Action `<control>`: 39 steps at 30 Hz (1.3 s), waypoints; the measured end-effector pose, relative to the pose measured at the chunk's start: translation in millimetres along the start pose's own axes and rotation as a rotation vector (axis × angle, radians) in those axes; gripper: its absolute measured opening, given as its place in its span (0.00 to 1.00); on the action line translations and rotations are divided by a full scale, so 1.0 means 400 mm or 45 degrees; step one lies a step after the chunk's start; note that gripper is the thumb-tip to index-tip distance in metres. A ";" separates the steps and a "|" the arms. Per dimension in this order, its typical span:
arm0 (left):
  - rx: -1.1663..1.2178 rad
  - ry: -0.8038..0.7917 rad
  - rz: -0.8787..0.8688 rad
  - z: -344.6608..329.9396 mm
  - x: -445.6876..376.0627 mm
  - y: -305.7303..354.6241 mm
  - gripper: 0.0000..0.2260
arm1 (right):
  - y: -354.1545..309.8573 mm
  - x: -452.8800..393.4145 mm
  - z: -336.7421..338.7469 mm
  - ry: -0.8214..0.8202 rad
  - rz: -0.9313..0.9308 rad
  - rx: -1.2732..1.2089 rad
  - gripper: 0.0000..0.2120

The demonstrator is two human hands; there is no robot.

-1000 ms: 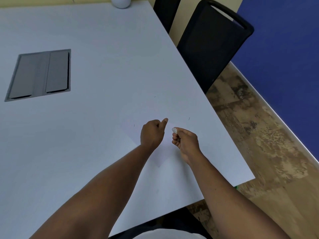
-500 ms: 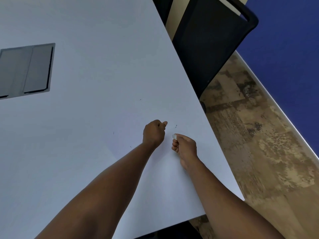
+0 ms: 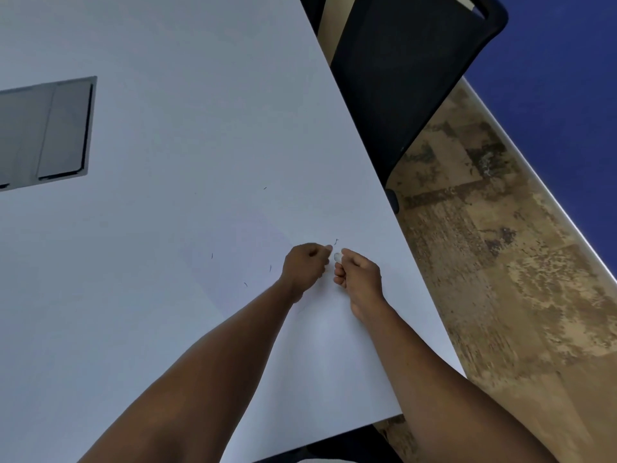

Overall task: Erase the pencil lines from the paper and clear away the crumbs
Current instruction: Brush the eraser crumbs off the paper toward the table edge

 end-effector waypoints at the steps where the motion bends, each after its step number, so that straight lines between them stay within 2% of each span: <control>1: 0.019 -0.041 0.004 -0.009 0.005 -0.007 0.12 | 0.001 0.002 -0.007 -0.005 -0.013 -0.018 0.08; 3: 0.109 -0.054 0.015 -0.012 0.009 -0.019 0.09 | 0.005 0.009 -0.021 -0.023 -0.060 -0.060 0.09; 9: 0.348 -0.028 0.202 0.024 0.006 -0.052 0.10 | 0.020 0.040 -0.061 -0.249 -0.151 -0.141 0.12; 13: 0.449 -0.001 0.262 0.030 0.006 -0.069 0.14 | 0.016 0.061 -0.091 -0.278 -0.186 -0.302 0.10; 16: 0.444 0.036 0.243 0.031 0.016 -0.059 0.17 | 0.012 0.063 -0.094 -0.273 -0.211 -0.391 0.11; 18: 0.328 0.144 0.156 0.047 0.024 -0.052 0.18 | 0.014 0.057 -0.075 -0.233 -0.202 -0.360 0.10; 20: 0.155 0.229 0.024 0.057 0.037 -0.046 0.14 | 0.022 0.048 -0.049 -0.156 -0.175 -0.249 0.09; 22: -0.008 0.235 -0.047 0.056 0.051 -0.057 0.07 | 0.042 0.046 -0.035 -0.114 -0.135 -0.081 0.09; 24: -0.145 0.235 -0.080 0.061 0.063 -0.082 0.10 | 0.054 0.050 -0.036 -0.158 -0.008 0.172 0.09; 28: -0.300 0.349 -0.159 0.115 0.082 -0.141 0.13 | 0.024 0.091 -0.109 -0.460 0.705 1.114 0.08; 30: -0.427 0.438 -0.220 0.160 0.089 -0.174 0.13 | 0.045 0.116 -0.140 -0.515 0.866 1.351 0.10; 34: -0.641 0.633 -0.200 0.268 0.098 -0.274 0.17 | 0.066 0.143 -0.152 -0.386 0.889 1.443 0.08; 36: -0.651 0.695 -0.140 0.317 0.106 -0.333 0.23 | 0.065 0.157 -0.146 -0.298 0.854 1.384 0.12; 39: -0.673 0.745 -0.138 0.365 0.123 -0.417 0.30 | 0.092 0.196 -0.140 -0.268 0.796 1.320 0.12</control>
Point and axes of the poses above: each hand's wrist, its own x-axis away from the middle knuckle, its own z-axis out of the back of the hand, y = z × x, the point moved 9 cm from there along -x, towards the middle knuckle, and after that the axes turned 14 degrees about z, right-handed, at the moved point
